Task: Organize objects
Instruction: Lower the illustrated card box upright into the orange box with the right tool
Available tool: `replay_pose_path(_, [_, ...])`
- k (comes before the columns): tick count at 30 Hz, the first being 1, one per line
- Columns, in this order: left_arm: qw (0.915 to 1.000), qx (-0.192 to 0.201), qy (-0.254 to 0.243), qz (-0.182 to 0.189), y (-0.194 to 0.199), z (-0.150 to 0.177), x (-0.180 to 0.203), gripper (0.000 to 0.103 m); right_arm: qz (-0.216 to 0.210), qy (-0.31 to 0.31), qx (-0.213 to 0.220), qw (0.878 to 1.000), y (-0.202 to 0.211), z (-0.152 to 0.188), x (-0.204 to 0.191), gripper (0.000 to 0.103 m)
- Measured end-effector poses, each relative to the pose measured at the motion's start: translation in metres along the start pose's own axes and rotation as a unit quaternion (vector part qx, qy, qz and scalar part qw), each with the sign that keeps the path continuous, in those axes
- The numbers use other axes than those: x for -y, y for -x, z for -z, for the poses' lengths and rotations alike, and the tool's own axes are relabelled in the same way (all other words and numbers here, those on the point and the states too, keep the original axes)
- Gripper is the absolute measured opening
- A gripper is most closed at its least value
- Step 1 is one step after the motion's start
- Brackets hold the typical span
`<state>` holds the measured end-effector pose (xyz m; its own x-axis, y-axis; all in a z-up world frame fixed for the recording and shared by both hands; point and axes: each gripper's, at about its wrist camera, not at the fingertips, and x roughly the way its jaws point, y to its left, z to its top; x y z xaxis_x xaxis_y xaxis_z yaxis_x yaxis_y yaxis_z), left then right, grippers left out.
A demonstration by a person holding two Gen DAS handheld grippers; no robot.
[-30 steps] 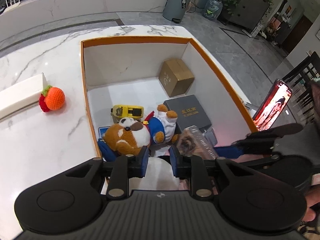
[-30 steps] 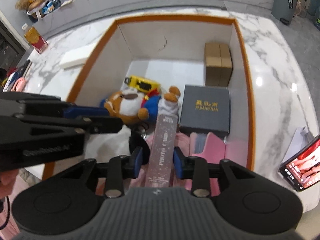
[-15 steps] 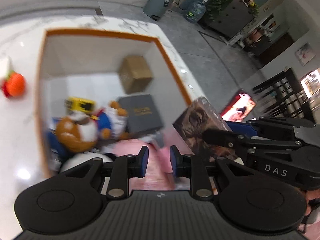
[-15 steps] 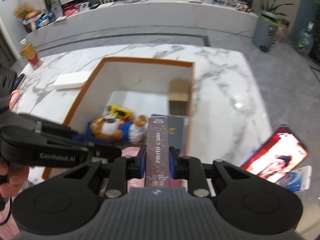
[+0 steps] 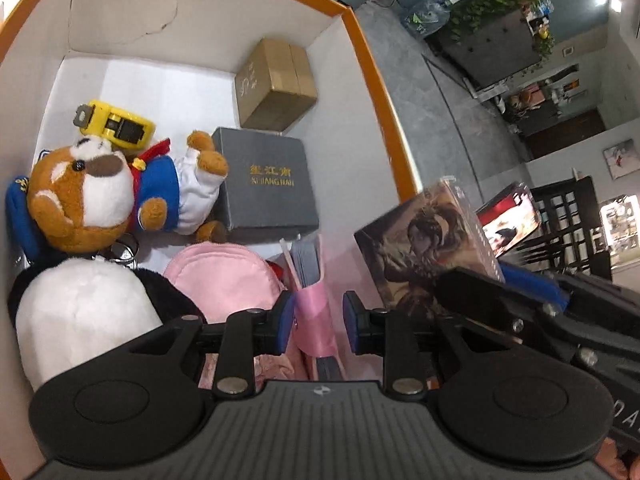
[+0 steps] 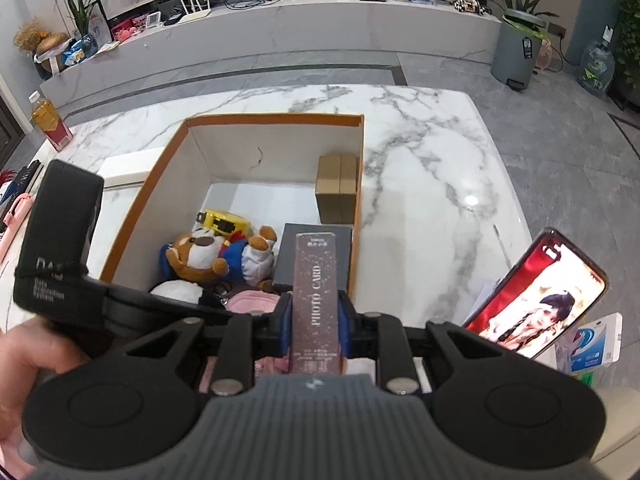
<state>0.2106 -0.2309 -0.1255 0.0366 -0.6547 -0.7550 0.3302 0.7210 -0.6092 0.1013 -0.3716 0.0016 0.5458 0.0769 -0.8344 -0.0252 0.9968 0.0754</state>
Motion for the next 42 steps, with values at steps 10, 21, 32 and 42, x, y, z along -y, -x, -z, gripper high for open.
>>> replay_pose_path(10, [0.9982, 0.017, -0.005, -0.057, 0.005, 0.01, 0.007, 0.026, 0.032, -0.002, 0.0, 0.999, -0.008, 0.006, -0.006, 0.024])
replay_pose_path(21, [0.9984, 0.019, 0.008, -0.053, 0.012, 0.007, 0.002, 0.025, 0.036, -0.034, -0.014, 0.999, -0.015, 0.003, -0.006, 0.025])
replay_pose_path(32, [0.9994, 0.003, 0.013, -0.032, 0.005, -0.003, 0.013, 0.028, 0.017, -0.067, -0.01, 0.998, -0.015, 0.005, 0.005, 0.004])
replay_pose_path(42, [1.0, -0.001, 0.004, 0.004, 0.009, -0.001, 0.005, 0.029, -0.011, -0.06, -0.004, 0.998, -0.015, 0.016, 0.007, 0.004])
